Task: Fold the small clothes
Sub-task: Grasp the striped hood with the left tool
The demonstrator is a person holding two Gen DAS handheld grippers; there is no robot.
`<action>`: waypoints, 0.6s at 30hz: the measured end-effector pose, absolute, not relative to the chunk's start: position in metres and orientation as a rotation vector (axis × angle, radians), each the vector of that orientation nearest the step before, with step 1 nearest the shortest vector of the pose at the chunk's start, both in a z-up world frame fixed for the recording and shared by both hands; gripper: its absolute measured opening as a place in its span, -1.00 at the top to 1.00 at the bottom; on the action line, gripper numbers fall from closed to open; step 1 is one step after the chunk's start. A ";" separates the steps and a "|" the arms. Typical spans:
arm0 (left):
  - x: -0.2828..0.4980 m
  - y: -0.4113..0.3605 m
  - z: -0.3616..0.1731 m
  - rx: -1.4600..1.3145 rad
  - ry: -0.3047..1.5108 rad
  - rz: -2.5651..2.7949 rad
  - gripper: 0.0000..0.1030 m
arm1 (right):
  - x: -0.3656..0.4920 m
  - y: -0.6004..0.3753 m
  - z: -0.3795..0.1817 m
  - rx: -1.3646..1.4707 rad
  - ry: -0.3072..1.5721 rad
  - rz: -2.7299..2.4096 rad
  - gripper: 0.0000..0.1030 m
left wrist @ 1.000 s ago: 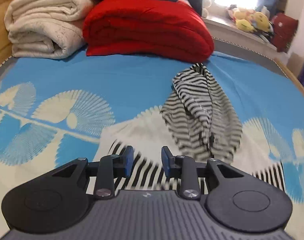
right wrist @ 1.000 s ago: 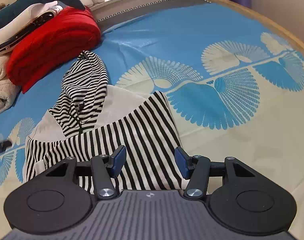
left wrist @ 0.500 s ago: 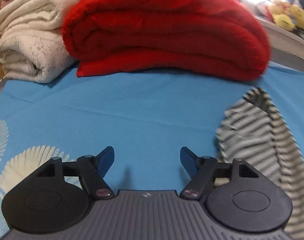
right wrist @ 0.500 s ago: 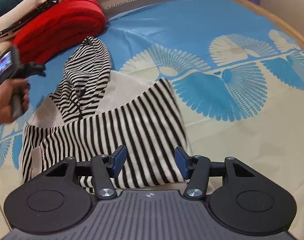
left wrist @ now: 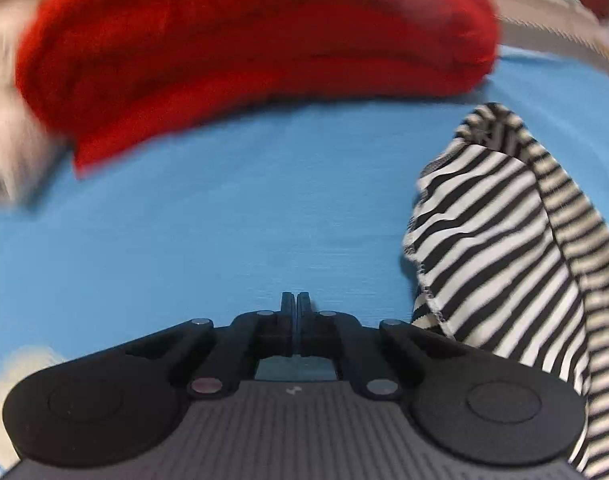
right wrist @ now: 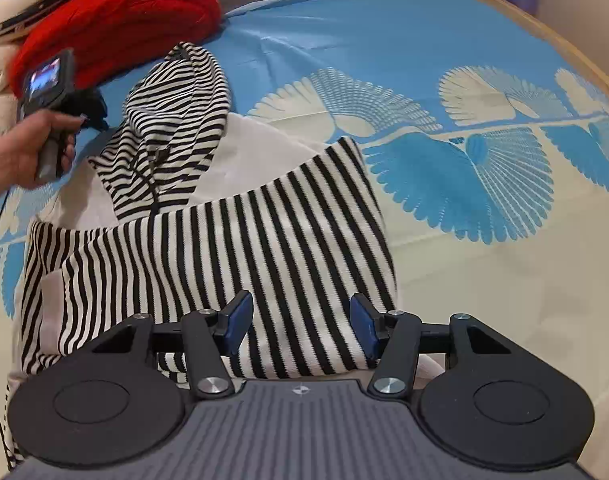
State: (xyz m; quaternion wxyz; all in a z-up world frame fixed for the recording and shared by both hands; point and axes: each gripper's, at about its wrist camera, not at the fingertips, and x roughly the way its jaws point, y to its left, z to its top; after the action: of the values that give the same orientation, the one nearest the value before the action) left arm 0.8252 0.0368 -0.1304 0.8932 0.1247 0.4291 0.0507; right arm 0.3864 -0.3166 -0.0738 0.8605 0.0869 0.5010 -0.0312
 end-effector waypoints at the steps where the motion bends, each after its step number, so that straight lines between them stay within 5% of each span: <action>1: 0.817 0.032 -0.121 0.290 0.851 0.082 1.00 | 0.386 -0.313 -0.073 0.158 1.049 -0.059 -0.08; 10: 0.635 0.021 -0.016 0.251 0.648 -0.239 1.00 | 0.390 -0.326 -0.056 0.182 1.005 -0.102 -0.08; 16: 0.586 0.033 -0.041 0.246 0.773 -0.274 0.94 | 0.382 -0.330 -0.042 0.250 0.963 -0.117 -0.08; 18: 0.607 0.031 -0.050 0.223 0.785 -0.241 0.74 | 0.375 -0.330 -0.040 0.266 0.961 -0.120 -0.08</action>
State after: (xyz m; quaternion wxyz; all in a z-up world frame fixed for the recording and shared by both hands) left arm 0.6069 0.0313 -0.0496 0.9108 0.1081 0.3809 -0.1168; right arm 0.3754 -0.3303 -0.0400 0.8765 0.1277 0.4606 -0.0573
